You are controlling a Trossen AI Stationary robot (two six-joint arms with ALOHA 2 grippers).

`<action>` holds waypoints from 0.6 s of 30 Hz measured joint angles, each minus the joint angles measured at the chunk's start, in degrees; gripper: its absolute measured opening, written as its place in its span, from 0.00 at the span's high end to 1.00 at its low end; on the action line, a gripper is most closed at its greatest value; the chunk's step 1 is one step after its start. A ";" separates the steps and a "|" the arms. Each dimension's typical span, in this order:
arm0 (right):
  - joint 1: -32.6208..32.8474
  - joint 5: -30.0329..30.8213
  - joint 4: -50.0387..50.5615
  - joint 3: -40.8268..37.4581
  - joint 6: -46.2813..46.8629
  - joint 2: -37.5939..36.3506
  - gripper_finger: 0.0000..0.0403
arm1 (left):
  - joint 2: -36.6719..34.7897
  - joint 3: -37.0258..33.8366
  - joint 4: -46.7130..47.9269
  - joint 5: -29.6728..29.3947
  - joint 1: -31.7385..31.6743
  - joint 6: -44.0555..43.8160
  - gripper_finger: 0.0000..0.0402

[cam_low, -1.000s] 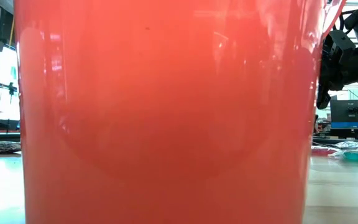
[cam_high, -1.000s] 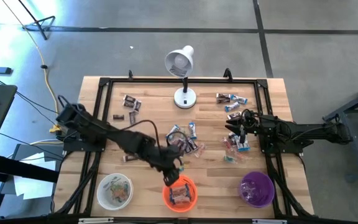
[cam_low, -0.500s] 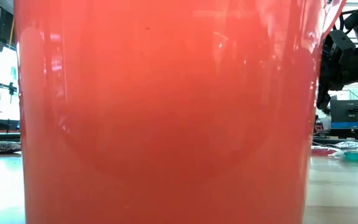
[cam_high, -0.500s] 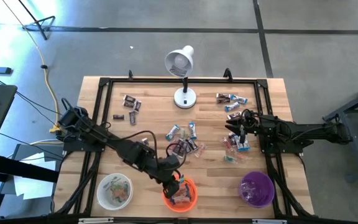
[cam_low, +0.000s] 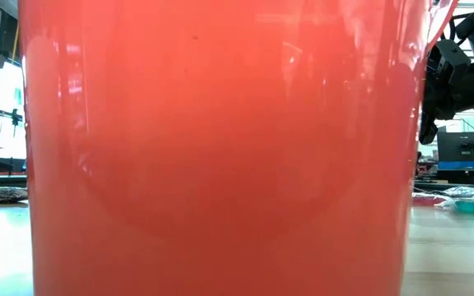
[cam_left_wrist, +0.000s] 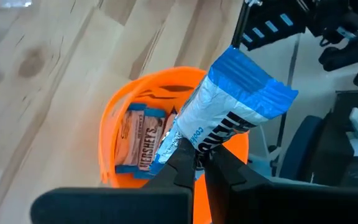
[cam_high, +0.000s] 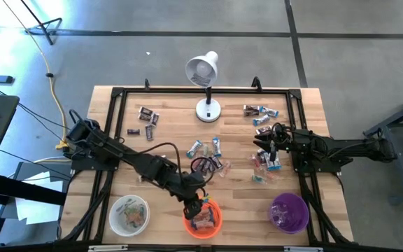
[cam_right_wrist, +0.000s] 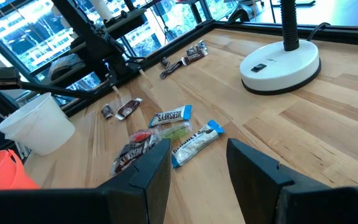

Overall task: Organize candy in baskets
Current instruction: Put the white chocolate bar into the orange bucket

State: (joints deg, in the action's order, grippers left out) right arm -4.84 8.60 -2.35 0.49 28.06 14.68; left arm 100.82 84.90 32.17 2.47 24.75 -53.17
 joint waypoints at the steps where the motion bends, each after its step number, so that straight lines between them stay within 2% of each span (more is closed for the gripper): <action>1: 0.00 0.00 0.00 0.02 0.00 0.00 0.62 | -0.04 0.00 -0.17 0.23 0.00 0.56 1.00; 5: 0.01 0.01 0.00 0.01 0.01 0.00 0.62 | -0.05 -0.02 -4.53 1.00 0.32 3.17 1.00; 13: 0.02 0.00 0.00 0.01 0.02 -0.01 0.62 | -0.11 -0.02 -3.41 -0.70 0.57 2.42 1.00; 16: 0.01 0.01 0.00 0.02 0.01 -0.02 0.62 | -0.11 -0.02 -3.72 -1.11 0.56 0.90 0.96; 18: 0.00 0.02 0.00 0.01 0.02 -0.02 0.62 | -0.11 -0.02 -4.04 -1.06 0.57 0.34 0.90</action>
State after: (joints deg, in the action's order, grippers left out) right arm -4.84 8.62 -2.35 0.50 28.07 14.66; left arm 100.71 84.88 28.13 1.41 25.32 -52.83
